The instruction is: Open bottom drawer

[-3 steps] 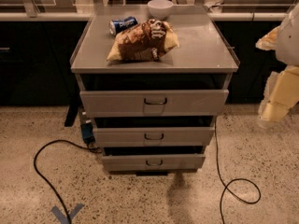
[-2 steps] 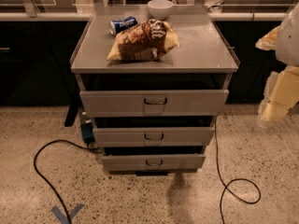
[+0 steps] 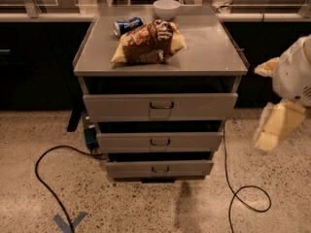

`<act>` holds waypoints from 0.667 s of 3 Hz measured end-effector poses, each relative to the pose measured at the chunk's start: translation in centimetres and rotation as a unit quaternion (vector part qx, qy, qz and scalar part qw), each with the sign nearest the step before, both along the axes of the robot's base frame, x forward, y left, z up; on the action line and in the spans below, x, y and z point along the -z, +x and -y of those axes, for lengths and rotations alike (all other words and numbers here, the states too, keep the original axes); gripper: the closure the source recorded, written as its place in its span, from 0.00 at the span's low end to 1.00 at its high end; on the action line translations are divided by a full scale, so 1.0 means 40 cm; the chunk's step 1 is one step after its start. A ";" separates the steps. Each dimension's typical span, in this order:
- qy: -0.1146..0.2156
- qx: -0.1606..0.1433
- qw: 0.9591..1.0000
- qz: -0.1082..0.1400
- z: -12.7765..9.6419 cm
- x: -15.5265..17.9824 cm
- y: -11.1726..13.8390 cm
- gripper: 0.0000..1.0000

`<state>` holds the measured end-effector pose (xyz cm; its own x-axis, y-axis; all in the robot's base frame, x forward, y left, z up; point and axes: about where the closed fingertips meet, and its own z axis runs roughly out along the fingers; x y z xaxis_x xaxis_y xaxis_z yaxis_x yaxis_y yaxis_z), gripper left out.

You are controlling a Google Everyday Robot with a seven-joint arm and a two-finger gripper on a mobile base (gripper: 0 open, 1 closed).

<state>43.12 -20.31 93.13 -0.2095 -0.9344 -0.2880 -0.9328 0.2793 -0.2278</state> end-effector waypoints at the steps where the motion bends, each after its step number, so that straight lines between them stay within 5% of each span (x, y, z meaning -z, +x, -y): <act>1: 0.050 0.007 0.999 -0.017 -0.039 0.187 -0.020 0.00; 2: 0.092 0.024 0.994 -0.044 -0.082 0.400 -0.044 0.00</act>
Offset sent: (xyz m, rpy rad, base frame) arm -0.0165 0.0532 -0.2751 0.2955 0.1181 -0.1135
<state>41.37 -17.02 77.11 -0.2853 -0.8556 -0.4319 -0.9312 0.3542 -0.0866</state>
